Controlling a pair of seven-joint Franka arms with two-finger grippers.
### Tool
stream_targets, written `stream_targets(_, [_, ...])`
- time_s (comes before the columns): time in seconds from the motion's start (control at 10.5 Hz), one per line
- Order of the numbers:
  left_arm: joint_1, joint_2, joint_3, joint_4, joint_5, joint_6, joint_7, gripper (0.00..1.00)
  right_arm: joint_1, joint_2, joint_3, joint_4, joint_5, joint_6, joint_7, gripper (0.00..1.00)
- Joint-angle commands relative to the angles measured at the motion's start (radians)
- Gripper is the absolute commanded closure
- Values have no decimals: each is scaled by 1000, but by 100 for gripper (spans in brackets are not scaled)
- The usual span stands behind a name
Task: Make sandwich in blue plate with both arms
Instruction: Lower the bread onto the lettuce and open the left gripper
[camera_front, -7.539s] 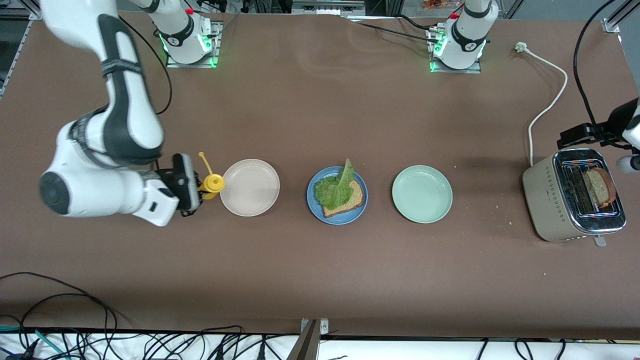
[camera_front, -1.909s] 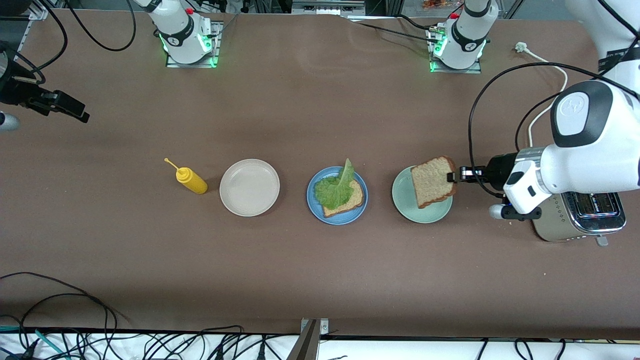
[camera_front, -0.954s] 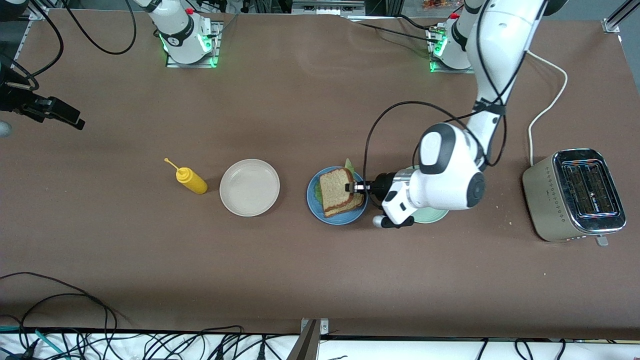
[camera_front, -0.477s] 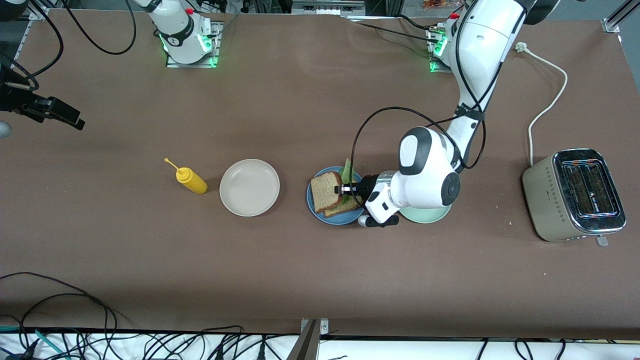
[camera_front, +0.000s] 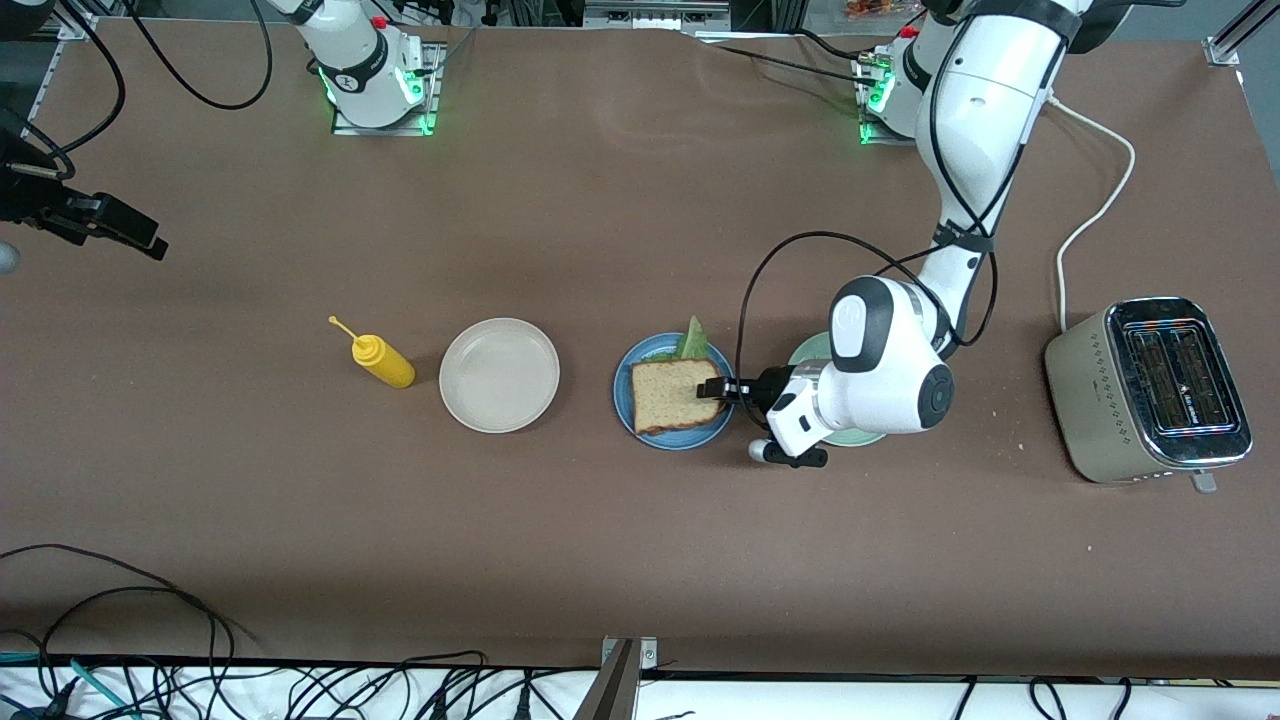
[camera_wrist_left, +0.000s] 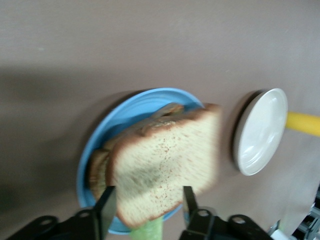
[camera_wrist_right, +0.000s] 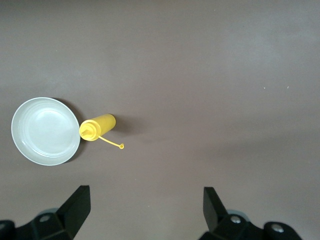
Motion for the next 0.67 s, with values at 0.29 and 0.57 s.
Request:
stream_targets(0.29, [37, -33, 109, -33, -16, -208, 189, 0, -11, 11, 8, 24, 16, -14, 10, 0])
stream_targets(0.57, [116, -126, 183, -28, 183, -295, 192, 0, -11, 11, 7, 26, 16, -14, 10, 0])
